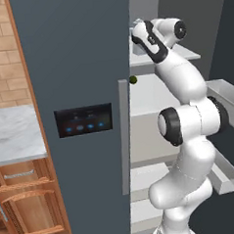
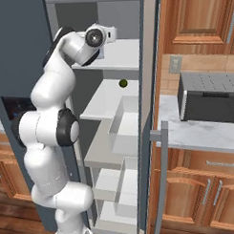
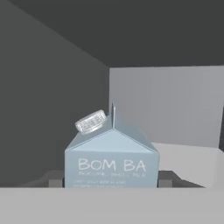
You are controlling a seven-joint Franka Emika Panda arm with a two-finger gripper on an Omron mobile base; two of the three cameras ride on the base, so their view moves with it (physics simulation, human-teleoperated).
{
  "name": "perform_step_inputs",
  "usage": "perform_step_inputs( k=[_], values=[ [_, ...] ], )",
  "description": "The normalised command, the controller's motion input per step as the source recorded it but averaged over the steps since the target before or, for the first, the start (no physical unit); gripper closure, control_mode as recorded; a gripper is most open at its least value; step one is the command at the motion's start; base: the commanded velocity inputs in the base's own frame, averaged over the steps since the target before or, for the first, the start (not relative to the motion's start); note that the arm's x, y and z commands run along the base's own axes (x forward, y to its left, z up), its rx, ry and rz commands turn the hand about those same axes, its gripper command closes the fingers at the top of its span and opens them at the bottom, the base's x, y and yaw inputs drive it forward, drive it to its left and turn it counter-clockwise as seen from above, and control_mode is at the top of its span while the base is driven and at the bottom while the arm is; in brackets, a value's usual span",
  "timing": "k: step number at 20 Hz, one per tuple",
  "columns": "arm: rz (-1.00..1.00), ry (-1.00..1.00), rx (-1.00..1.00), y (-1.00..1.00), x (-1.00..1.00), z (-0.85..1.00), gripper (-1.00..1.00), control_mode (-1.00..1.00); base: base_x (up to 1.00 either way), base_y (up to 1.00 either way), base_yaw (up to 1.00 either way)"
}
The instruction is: Take out the milk from the fridge and place it on the tray on the counter. Then take the sugar cube near the tray and place it in the tray.
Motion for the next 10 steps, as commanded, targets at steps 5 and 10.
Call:
perform_step_inputs(
  k=[5, 10],
  values=[
    [0.0, -0.08, 0.0, -0.01, -1.0, 0.14, 1.0, -1.0, 0.0, 0.0, 0.0],
    [0.0, -0.07, 0.0, 0.0, -1.0, 0.11, 1.0, -1.0, 0.0, 0.0, 0.0]
  ],
)
